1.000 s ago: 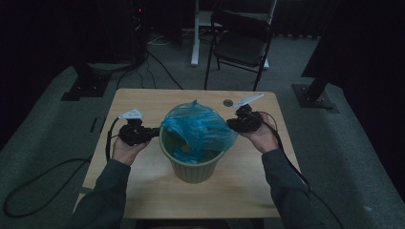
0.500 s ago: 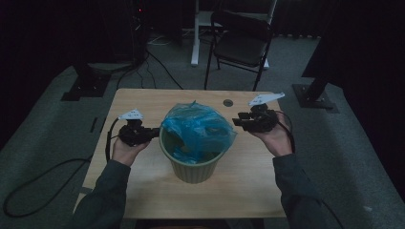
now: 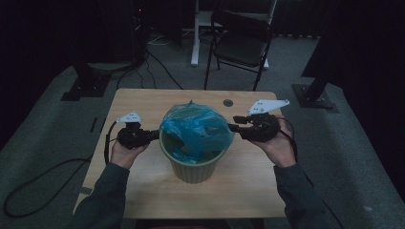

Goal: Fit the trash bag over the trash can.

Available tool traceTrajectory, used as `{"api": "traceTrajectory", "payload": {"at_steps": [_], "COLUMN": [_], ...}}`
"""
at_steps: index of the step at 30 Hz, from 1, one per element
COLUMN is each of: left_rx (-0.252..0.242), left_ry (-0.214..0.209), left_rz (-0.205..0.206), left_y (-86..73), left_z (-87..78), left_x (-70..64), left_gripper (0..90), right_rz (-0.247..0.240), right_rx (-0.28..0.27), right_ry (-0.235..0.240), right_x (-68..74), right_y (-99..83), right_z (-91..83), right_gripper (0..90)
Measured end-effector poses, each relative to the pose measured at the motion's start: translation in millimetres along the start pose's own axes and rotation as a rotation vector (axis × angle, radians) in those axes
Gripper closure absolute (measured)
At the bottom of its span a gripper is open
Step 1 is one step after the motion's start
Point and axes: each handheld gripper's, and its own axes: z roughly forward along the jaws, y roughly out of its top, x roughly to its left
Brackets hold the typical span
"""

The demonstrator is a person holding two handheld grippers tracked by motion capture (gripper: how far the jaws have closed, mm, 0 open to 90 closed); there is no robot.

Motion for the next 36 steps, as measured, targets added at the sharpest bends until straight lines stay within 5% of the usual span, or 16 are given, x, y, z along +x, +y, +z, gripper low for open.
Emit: {"api": "traceTrajectory", "payload": {"at_steps": [12, 25, 36], "left_rx": [-0.014, -0.029, -0.027], "left_ry": [-0.024, -0.057, -0.074], "left_rz": [-0.013, -0.020, 0.004], "left_y": [-9.5, -22.2, -28.1], "left_z": [-6.1, -12.4, -17.6], "left_x": [-6.4, -17.6, -31.0], "left_gripper": [85.1, 85.0, 84.5], "right_rz": [-0.041, -0.042, -0.069], "right_rx": [-0.017, -0.037, -0.025], "right_ry": [0.074, 0.068, 0.110], "right_x": [22.1, 25.1, 39.1], "right_y": [-3.8, -3.8, -7.0], "right_z": [-0.1, -6.7, -2.5], "right_gripper": [58.6, 58.0, 57.6]}}
